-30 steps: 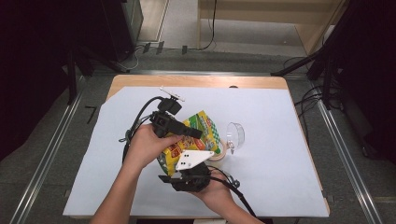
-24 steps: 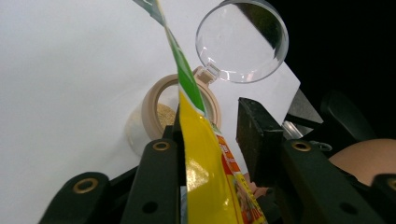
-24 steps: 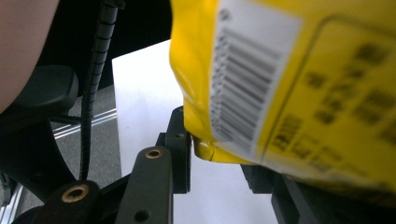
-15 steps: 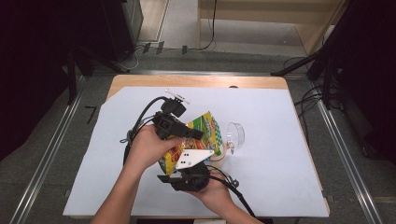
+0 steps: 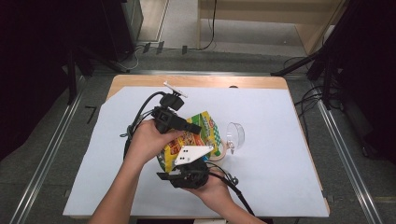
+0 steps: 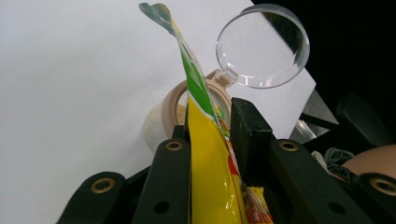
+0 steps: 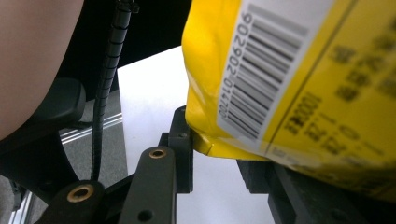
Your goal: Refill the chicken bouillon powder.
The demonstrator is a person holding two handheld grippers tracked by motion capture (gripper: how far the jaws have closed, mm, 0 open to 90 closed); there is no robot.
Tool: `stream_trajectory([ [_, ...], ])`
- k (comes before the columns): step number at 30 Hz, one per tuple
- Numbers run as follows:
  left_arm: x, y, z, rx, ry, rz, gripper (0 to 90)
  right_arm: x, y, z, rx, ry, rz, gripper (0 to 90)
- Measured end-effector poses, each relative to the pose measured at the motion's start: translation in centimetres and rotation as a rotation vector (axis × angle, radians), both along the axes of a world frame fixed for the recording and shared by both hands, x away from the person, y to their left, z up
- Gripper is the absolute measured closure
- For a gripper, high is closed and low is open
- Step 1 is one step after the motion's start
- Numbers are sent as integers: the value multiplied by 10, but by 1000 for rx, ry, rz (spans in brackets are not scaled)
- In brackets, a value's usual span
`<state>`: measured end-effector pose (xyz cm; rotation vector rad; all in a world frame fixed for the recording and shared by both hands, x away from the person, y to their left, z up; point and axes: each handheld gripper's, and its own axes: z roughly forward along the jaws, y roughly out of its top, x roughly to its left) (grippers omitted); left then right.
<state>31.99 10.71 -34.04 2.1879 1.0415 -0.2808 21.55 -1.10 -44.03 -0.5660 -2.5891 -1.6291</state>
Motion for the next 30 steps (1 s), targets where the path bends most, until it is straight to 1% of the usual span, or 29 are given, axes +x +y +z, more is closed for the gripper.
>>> stream_trajectory([
  [2, -1, 0, -2, -7, 0, 2, 762, -1, -1, -1, 2, -9, 4, 711],
  [5, 0, 1, -3, -22, 2, 3, 767, 0, 0, -2, 3, -10, 0, 711],
  [6, 0, 2, -3, -27, 3, -3, 769, 0, 0, -2, 1, -8, 0, 711],
  [8, -2, 2, -2, -39, -8, -34, 764, 0, 1, -2, 3, -10, -1, 713],
  [9, -3, 2, -1, -39, -16, -34, 766, 0, 1, -2, 5, -15, -4, 715],
  [10, -4, 2, -1, -30, -22, -35, 769, 1, 2, -2, 5, -18, -4, 717],
  [12, -4, 2, 0, -29, -17, -23, 768, 0, 2, -2, 9, -11, -2, 718],
  [15, -7, 0, 3, -19, -31, -10, 772, 0, 3, -2, 15, -13, -2, 719],
  [19, -12, -2, 9, 21, -77, 8, 777, 2, 5, 1, 20, -19, 3, 719],
  [21, -13, -3, 10, 33, -90, 12, 777, 2, 6, 2, 19, -18, 2, 719],
  [26, -13, -3, 11, 28, -92, 15, 775, 2, 6, 3, 17, -15, 1, 703],
  [28, -14, -4, 12, 22, -95, 14, 773, 2, 6, 4, 15, -18, 0, 709],
  [29, -15, -4, 13, 19, -96, 9, 771, 2, 6, 4, 14, -12, -1, 720],
  [30, -15, -5, 14, 22, -98, 6, 768, 2, 6, 5, 17, -15, 0, 723],
])
